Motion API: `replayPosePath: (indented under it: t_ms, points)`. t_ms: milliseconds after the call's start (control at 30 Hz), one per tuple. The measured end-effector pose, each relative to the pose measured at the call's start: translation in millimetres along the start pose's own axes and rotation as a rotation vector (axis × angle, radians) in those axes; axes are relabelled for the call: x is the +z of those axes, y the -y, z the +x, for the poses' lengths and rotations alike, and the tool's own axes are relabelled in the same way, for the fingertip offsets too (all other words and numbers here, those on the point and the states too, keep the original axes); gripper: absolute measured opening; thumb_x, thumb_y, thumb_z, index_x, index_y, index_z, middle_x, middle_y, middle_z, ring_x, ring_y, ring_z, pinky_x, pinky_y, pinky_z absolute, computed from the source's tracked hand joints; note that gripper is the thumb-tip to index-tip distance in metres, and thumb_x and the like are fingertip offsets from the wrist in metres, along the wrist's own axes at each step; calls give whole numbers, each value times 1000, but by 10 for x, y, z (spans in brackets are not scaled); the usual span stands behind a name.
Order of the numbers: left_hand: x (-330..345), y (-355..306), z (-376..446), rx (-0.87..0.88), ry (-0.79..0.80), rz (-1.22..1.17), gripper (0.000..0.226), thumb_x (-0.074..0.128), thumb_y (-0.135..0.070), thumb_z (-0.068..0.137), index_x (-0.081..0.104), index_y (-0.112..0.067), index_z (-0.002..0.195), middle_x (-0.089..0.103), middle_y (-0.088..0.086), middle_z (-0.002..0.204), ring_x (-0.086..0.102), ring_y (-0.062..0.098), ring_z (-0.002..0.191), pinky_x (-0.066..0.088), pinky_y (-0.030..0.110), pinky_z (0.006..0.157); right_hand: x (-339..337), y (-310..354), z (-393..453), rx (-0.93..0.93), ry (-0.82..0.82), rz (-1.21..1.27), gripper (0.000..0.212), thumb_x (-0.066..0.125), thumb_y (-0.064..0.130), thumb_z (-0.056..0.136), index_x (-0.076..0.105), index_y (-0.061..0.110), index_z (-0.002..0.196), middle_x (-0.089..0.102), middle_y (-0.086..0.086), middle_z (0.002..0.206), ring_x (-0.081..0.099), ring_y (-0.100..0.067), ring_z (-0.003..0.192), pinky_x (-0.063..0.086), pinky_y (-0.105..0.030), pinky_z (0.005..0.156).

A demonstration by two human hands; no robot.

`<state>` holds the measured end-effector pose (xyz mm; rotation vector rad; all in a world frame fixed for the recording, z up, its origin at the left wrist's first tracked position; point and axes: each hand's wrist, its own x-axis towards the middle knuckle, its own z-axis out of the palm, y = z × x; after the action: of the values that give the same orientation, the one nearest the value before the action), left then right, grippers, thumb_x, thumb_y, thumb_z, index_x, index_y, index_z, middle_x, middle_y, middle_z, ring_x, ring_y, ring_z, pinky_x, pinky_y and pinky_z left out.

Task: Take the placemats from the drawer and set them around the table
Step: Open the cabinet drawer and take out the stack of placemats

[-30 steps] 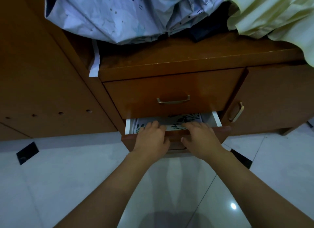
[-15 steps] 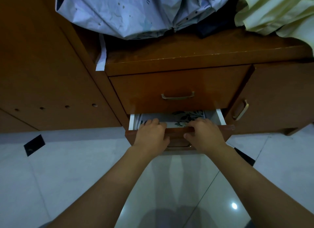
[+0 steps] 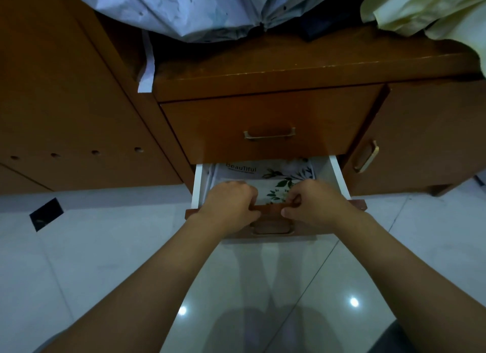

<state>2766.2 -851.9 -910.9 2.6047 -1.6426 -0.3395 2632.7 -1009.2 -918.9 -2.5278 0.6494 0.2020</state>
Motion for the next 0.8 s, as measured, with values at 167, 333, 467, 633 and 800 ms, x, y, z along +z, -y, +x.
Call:
replayPosePath:
  t_ms: [167,333,467,633,800]
  points:
    - [-7,-18,-49,42,67,-4,29,64,-52,85,62,-23,84,60,-2,83,54,16,81,46,31,67,9,-27,-3,-28,74,2,22,75,46,79,72,24,74,65,8,69,59,-6,66,47,-26,59]
    - [-23,-98,-71,44,164,1,36,67,-59,80,61,-23,74,61,-3,78,55,15,75,37,28,56,38,-41,9,-23,181,-34,29,76,50,75,73,21,71,68,4,71,62,-11,67,51,-32,64]
    - [-30,-147,-95,61,241,7,39,71,-61,75,65,-22,71,64,-2,73,58,15,73,44,28,59,28,-6,-26,15,309,-10,28,79,50,70,72,23,67,68,6,72,63,-12,70,52,-33,68]
    - [-24,-200,-128,75,337,-6,40,74,-60,72,69,-20,71,65,-3,69,60,15,73,39,26,54,23,30,-67,64,456,18,39,82,50,65,74,14,77,71,-5,81,67,-21,80,53,-36,70]
    - [5,-199,-128,48,386,-57,47,72,-64,71,69,-17,70,66,1,68,61,17,71,41,28,55,60,61,-77,66,530,49,29,79,51,68,76,26,83,71,8,87,66,-12,87,56,-35,84]
